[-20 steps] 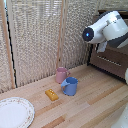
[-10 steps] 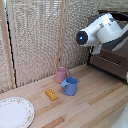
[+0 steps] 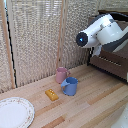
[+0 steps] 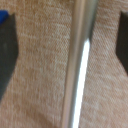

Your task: Propose to navigate your clamp on the clench of the first drawer. Use gentle force to register to the cabinet. Send posterior your swing mandate till over it lurks, a cup of pink essence. Fortify your grip after aiming concentric with the pink cup’s periphery. Manoeuvre the pink towards the cabinet's top. Drop your compression till the cup is resting inside.

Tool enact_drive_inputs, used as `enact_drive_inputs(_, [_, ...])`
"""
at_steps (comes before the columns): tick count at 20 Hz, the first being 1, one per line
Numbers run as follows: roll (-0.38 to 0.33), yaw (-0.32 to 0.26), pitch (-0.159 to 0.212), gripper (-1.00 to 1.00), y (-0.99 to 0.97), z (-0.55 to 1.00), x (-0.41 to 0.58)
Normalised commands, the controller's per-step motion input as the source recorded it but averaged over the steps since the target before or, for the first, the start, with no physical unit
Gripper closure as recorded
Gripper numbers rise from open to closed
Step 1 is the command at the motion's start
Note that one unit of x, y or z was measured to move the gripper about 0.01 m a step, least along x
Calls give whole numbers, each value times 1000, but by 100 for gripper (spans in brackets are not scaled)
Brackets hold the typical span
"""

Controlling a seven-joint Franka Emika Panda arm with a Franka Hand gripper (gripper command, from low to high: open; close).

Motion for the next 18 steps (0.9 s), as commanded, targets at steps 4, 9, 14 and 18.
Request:
enact_drive_inputs(4, [254,-130,6,-100,531,180,10])
enact_drive_inputs(9, [267,-198,2,-100,354,129,45])
enact_drive_inputs(14, [302,-244,0,-100,170,85,85])
enact_drive_inputs(18, [296,-250,0,-100,149,93,90])
